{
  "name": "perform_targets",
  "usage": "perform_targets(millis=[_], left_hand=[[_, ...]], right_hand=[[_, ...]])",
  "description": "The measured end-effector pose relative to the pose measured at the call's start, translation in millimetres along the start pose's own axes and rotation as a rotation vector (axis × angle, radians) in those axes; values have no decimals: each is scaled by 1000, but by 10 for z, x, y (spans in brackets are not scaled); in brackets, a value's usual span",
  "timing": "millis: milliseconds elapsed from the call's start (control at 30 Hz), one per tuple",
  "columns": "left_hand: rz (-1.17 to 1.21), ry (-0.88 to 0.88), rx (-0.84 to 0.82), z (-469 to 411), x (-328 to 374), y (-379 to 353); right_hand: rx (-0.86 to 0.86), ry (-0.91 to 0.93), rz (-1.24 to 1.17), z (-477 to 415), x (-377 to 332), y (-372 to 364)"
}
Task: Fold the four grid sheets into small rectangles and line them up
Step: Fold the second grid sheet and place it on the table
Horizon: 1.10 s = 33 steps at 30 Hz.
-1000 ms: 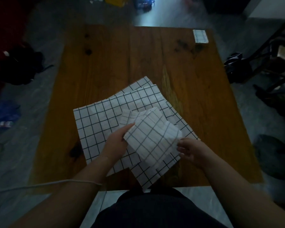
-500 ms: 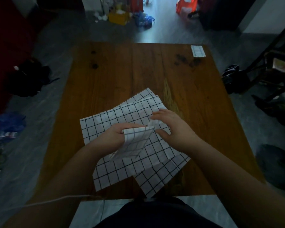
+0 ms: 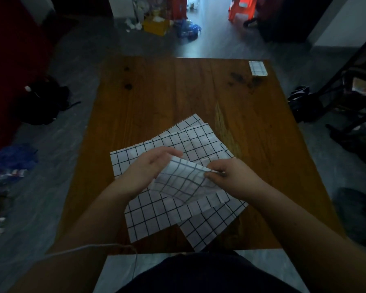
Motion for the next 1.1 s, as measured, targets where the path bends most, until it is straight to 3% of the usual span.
perform_targets(millis=[200,400,567,867,1100], left_hand=[[-56,-259,234,121,515,-111],[-190,-251,207,118,574,-336],[-154,-222,261,128,509,-312],[244,85,470,227,-201,16],[173,254,553,-18,-1078,-101]], right_hand=[[31,-20,-55,161,-20,40],[41,72,-166,255,-226,-23],[119,61,-82,179,-289,-54],[46,-131,-14,243,422,-221],[17,-324,-93,106,1247,-454]])
Point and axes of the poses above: each hand's wrist, its own z-axis away from the middle knuckle, its own y-axis out of the back of the hand, x = y × z, the point moved 10 cm from there along -z, towards the middle knuckle, and after that the axes turned 1 degree about -z, right-handed, at the moved point
